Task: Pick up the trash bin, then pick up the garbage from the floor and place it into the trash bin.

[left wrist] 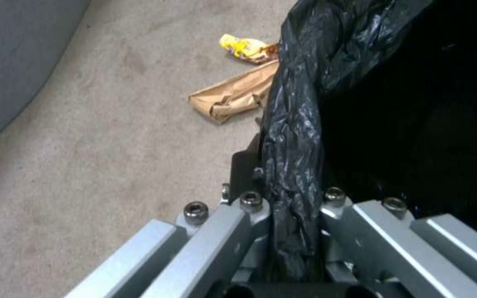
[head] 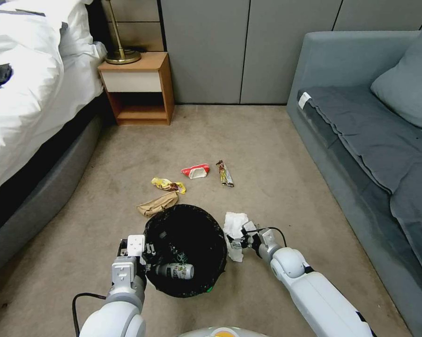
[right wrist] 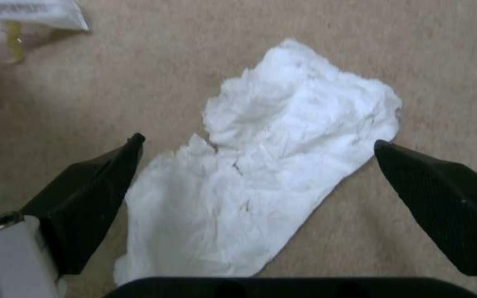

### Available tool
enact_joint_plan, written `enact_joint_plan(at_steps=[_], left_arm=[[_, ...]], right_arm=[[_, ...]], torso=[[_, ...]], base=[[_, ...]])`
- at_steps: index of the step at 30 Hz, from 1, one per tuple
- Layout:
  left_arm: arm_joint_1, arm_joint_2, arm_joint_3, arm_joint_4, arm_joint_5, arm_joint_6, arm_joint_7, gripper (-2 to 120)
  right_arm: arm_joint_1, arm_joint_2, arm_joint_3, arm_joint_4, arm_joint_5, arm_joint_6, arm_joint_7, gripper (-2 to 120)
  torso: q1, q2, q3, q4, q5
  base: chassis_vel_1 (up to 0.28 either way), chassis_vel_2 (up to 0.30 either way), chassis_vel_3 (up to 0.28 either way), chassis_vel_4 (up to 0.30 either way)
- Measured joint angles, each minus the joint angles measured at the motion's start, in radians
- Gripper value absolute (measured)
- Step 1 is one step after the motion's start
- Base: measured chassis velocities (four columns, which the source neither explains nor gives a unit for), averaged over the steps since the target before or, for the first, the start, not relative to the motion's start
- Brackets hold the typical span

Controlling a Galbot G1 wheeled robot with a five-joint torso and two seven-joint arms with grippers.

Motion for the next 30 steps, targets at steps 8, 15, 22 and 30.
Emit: enact_joint_plan(at_steps=[8,15,22,30], left_arm=[[0.007,-0.006,0.002,0.000,0.003,-0.003,0.000,1],[0.014,-0.011,0.006,0.005,0.011,-0.009,0.000,1],[0.019,-0.013,0.008,0.015,0.019,-0.015,0.000,1],[0.022,-0.015,0.010,0.023,0.021,-0.015,0.000,1]], right_arm=[[0.030,0.034,0.005,-0.105,-0.028,0.036,-0.001,100],[0.062,0.071,0.008,-0.196,-0.065,0.078,-0.007,100],[0.089,0.105,0.011,-0.267,-0.075,0.104,-0.009,100],[0.126,0.147,0.035,-0.372,-0.117,0.160,-0.011,100]], torso=[[0.000,0.000,0.000,0.0001,0.0000],[0.000,0.000,0.000,0.0001,0.0000],[0.000,0.000,0.000,0.0001,-0.0001],[0.000,0.000,0.000,-0.0002,-0.0004]], base=[[0.000,0.000,0.000,0.000],[0.000,0.000,0.000,0.000],[0.000,0.000,0.000,0.000],[0.000,0.000,0.000,0.000]])
